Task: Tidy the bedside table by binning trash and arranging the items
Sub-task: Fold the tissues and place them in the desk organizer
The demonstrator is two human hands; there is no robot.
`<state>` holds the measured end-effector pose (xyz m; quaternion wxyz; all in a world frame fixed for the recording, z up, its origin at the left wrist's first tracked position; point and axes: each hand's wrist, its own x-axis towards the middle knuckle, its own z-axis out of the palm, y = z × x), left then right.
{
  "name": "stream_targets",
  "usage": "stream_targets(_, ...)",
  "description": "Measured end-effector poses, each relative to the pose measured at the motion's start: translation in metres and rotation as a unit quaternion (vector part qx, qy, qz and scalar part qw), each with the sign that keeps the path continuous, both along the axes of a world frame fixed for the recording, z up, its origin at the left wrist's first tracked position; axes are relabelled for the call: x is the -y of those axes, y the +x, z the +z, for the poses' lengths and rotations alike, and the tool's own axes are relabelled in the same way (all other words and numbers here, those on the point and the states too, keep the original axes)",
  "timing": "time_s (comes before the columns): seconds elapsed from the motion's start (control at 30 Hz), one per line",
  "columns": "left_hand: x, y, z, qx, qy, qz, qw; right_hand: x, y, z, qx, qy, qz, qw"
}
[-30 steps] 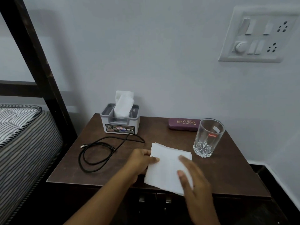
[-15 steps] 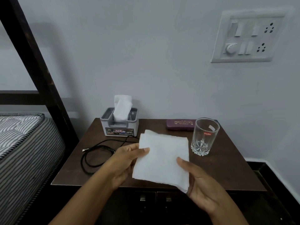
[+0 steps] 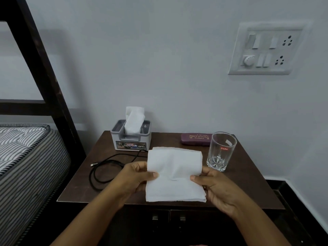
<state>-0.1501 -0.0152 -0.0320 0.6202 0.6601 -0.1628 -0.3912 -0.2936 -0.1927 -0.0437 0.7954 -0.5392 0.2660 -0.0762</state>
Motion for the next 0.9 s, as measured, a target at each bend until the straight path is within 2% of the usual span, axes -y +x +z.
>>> stream_targets(0.13,-0.007,-0.005,0.005,0.009,-0.01,0.018,1.0,-0.007,0.001,0.001,-0.003,-0.027,-0.029,0.999)
stream_targets(0.5,-0.032,-0.019,0.017,-0.007,-0.044,0.051,0.998,-0.034,-0.004,0.017,0.043,-0.131,0.019,0.99)
stream_targets(0.77,-0.045,-0.019,0.025,0.011,-0.082,0.058,0.995,-0.041,0.0,0.021,0.06,-0.083,0.033,0.994)
stream_targets(0.9,-0.047,-0.017,0.022,-0.064,-0.085,0.052,0.993,-0.044,0.001,0.021,0.068,-0.122,0.028,0.99)
